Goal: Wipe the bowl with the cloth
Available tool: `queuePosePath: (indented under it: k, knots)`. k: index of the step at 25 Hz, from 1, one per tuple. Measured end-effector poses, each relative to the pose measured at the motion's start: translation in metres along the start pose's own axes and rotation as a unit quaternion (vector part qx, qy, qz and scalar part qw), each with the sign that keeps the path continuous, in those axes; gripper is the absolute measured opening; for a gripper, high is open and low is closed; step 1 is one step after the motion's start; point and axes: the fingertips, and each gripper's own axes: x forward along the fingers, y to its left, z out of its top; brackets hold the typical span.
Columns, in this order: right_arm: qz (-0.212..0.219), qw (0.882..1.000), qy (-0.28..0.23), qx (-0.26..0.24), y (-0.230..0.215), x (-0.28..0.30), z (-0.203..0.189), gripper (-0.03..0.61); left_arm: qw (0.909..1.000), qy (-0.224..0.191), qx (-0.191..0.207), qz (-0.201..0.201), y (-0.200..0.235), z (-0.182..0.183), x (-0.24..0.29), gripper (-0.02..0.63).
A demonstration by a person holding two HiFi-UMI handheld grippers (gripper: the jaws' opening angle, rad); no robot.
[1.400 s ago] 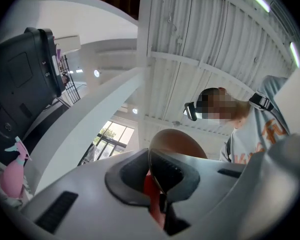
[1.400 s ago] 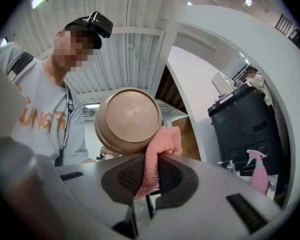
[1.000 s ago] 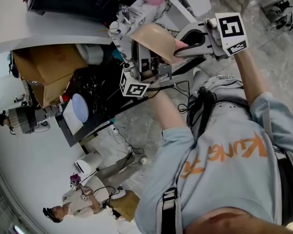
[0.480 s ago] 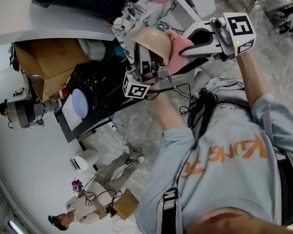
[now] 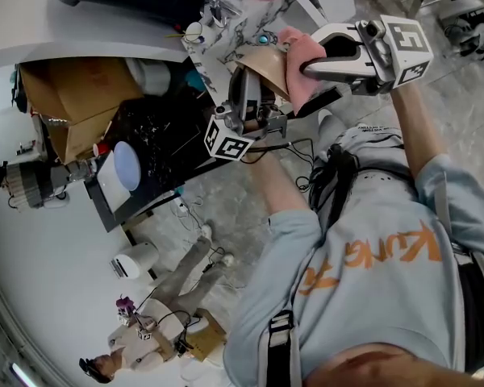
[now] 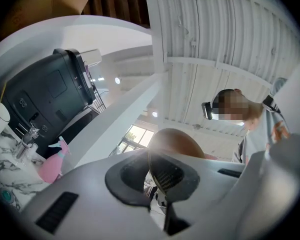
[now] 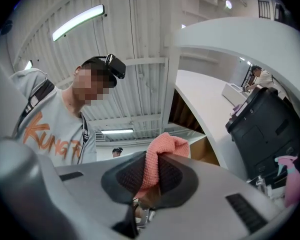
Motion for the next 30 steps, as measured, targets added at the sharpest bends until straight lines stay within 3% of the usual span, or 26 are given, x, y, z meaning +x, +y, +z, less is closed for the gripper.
queuePosePath:
  k: [8, 13, 23, 30]
  knots:
    - [-0.081, 0.997, -0.008, -0.018, -0.016, -0.004, 0.004, 0.049, 0.9991, 0.001, -0.001, -0.043, -0.02, -0.004, 0.001, 0.034]
    - [-0.131, 0.991, 0.026, -0.028, -0.03, -0.005, -0.007, 0.049, 0.9977, -0.001, -0.003, -0.068, -0.031, -0.006, 0.008, 0.034]
    - [-0.182, 0.977, 0.103, -0.029, -0.046, -0.008, -0.041, 0.049, 0.9987, -0.034, -0.014, -0.036, -0.018, 0.002, 0.009, 0.034]
    - [-0.176, 0.973, 0.145, -0.025, -0.044, -0.007, -0.057, 0.049, 0.9991, -0.038, -0.008, 0.02, 0.001, 0.006, 0.003, 0.035]
